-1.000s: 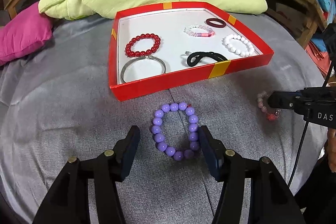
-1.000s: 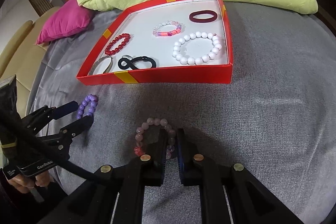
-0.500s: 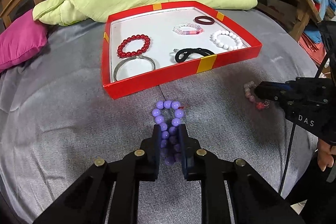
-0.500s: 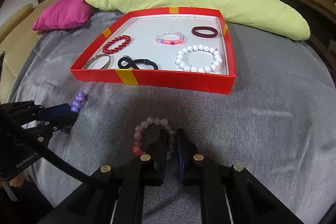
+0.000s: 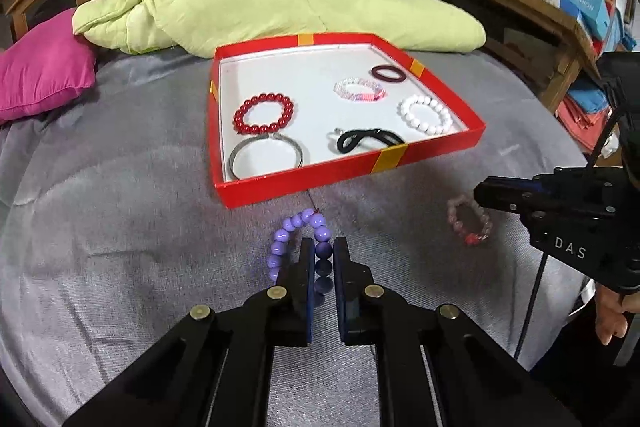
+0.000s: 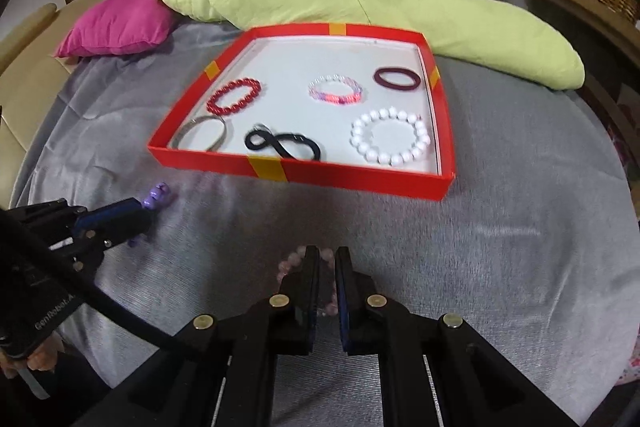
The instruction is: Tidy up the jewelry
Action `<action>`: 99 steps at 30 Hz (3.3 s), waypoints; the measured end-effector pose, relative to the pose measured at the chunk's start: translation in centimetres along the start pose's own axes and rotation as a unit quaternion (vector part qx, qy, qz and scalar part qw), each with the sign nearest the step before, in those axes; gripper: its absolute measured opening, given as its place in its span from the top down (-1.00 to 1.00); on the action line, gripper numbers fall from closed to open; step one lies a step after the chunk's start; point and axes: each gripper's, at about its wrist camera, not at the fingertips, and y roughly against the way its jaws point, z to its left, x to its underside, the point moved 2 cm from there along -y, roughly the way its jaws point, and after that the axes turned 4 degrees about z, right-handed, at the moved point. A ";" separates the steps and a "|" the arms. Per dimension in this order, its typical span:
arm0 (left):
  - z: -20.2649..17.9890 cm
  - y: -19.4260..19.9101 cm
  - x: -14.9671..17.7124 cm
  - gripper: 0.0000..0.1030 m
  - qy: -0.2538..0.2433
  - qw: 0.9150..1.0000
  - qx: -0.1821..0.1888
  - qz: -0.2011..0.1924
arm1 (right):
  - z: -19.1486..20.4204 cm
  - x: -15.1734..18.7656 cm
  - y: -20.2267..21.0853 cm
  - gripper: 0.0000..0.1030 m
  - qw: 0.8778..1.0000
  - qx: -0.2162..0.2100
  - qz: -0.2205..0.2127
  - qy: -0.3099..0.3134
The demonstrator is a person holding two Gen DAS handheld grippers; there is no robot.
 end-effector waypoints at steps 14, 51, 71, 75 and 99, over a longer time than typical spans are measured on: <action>4.5 2.4 -0.3 0.82 0.049 0.998 0.002 -0.035 | 1.0 -0.7 1.3 0.83 0.999 -0.037 -0.018 -0.015; 2.8 4.3 -1.2 0.82 0.003 0.993 0.058 -0.101 | -0.2 1.2 -2.5 0.70 0.999 -0.011 0.028 0.042; -0.6 4.7 -2.9 0.81 -0.016 0.994 0.005 -0.112 | -1.2 -0.7 2.3 0.83 0.994 -0.078 -0.074 -0.021; -0.9 4.5 -3.3 0.81 -0.013 0.994 -0.014 -0.109 | -1.2 -0.9 3.0 0.83 0.992 -0.089 -0.090 -0.031; 2.9 6.6 -4.0 0.82 0.045 0.979 -0.138 -0.144 | -0.7 -1.6 3.4 0.83 0.986 -0.114 -0.104 -0.059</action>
